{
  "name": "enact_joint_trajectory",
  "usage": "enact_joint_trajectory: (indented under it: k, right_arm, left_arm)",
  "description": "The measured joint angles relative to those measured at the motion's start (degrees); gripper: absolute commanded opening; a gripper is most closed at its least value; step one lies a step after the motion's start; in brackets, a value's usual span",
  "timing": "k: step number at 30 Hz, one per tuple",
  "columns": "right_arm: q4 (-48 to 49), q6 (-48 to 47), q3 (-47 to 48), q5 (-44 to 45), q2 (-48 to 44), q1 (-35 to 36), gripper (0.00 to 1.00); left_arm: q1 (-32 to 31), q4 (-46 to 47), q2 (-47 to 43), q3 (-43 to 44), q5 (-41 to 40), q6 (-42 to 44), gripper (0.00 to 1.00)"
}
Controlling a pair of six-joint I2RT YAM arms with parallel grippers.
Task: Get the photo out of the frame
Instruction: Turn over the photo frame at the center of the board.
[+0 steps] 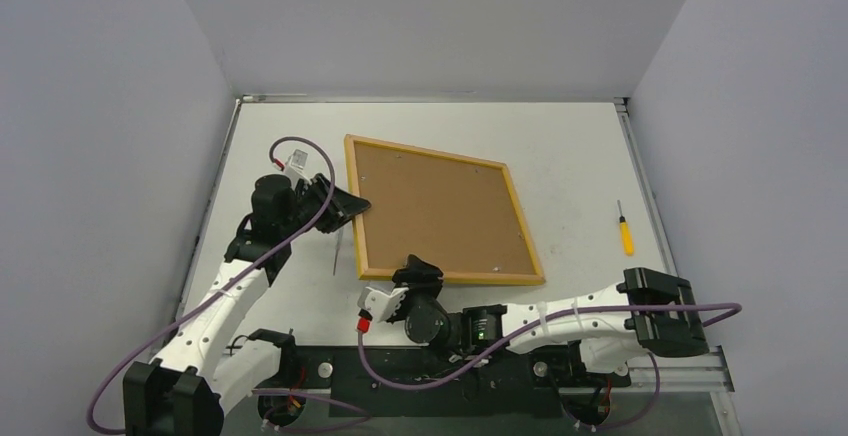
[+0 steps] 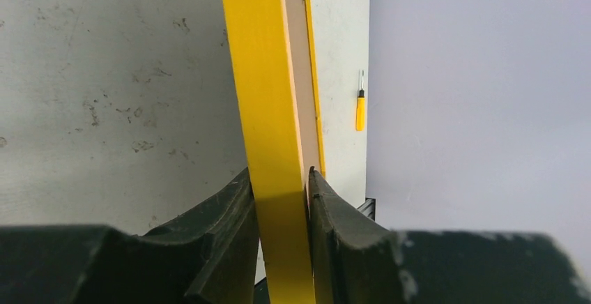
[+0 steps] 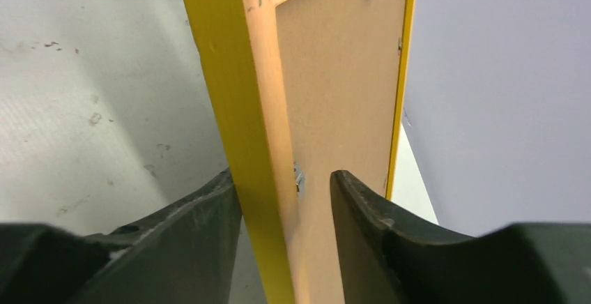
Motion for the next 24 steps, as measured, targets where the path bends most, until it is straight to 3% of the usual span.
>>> enact_joint_trajectory:
  k: [4,7,16,19,24]
  right_arm:
    - [1.44,1.66,-0.59,-0.26,-0.37,0.17,0.73]
    - [2.27,2.25,-1.05,0.11,-0.87,0.20,0.80]
    - [4.04,3.67,-1.90,3.45,-0.42,0.39,0.85]
    - [4.94,3.78,-1.90,4.22,0.46,0.39,0.79]
    - [5.95,3.80,-1.90,4.68,1.57,0.39,0.55]
  left_arm:
    - [0.00,-2.64,-1.38,0.31,-1.03,0.63,0.00]
    - [0.31,-5.25,-1.81,0.76,-1.53,0.85,0.00]
    - [1.60,-11.63,-3.91,4.02,-1.68,0.79,0.00]
    - [2.12,-13.77,-4.42,6.69,-1.99,0.85,0.00]
    - [2.58,-16.94,-5.33,10.95,-2.97,0.87,0.00]
